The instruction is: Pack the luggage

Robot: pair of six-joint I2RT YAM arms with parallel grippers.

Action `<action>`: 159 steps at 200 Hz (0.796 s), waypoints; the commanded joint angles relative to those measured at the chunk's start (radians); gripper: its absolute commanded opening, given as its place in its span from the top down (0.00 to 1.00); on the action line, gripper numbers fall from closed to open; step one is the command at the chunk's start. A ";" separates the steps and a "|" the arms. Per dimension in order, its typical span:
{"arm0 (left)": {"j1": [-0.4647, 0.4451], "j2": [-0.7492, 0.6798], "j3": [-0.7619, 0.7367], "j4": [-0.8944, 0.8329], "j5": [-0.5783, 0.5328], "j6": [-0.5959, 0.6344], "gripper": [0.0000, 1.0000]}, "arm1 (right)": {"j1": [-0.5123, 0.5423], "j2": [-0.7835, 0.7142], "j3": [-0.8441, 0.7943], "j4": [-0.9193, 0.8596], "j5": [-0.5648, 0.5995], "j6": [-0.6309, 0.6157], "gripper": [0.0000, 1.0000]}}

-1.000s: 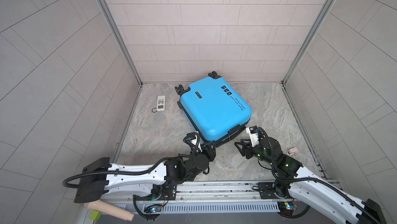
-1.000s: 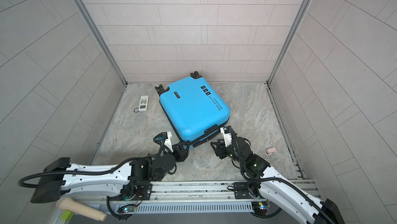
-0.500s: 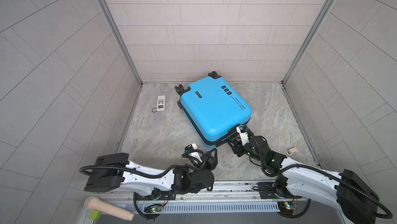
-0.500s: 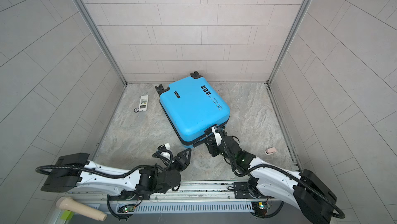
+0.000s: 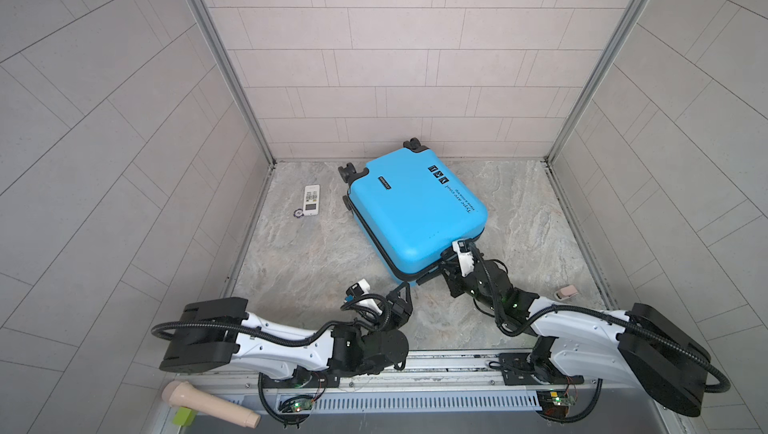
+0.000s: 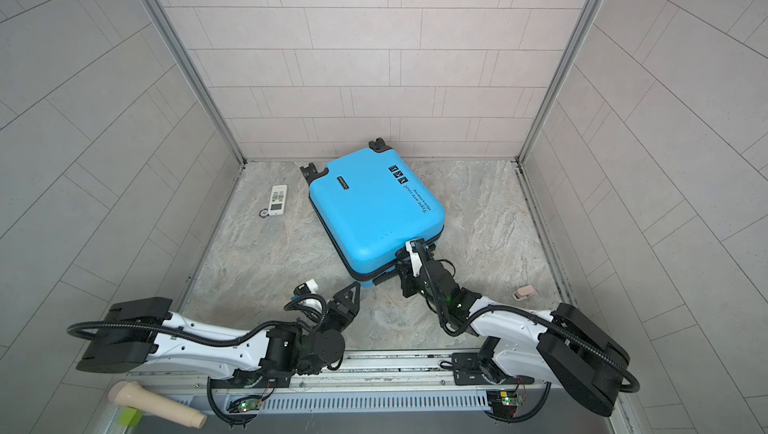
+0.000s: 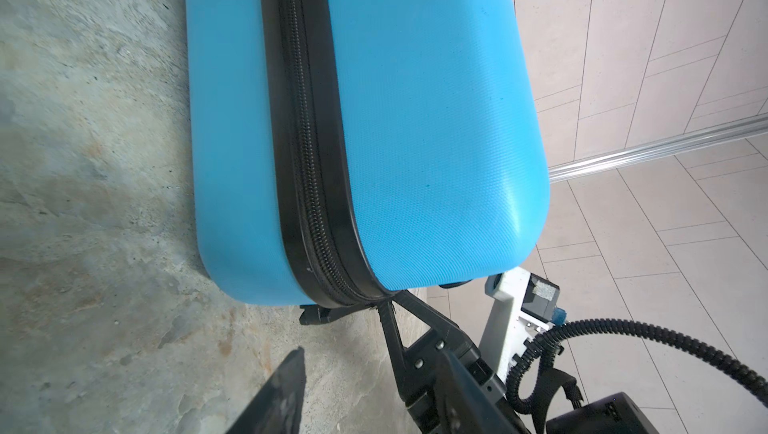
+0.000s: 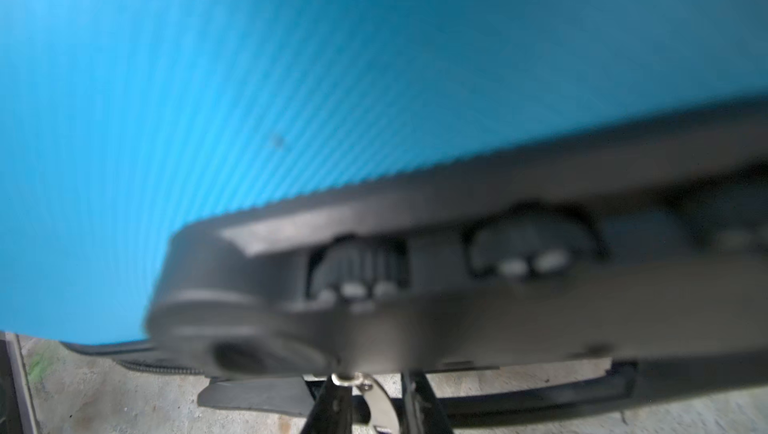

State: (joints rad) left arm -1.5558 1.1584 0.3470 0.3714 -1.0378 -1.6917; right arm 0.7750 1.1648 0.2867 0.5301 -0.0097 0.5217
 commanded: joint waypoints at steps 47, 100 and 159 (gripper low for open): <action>0.015 -0.149 -0.008 -0.124 -0.066 0.028 0.43 | 0.006 0.068 0.063 0.078 0.048 0.033 0.85; 0.035 -0.368 0.000 -0.340 -0.107 0.090 0.41 | 0.006 0.081 0.071 0.068 0.081 0.050 0.98; 0.106 -0.481 -0.006 -0.419 -0.083 0.120 0.38 | 0.006 0.061 0.053 0.051 0.087 0.069 1.00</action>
State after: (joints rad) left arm -1.4818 0.6853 0.3344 0.0166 -1.1072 -1.5990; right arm 0.7876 1.2385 0.3309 0.5728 0.0082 0.5659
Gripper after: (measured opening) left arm 0.611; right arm 0.054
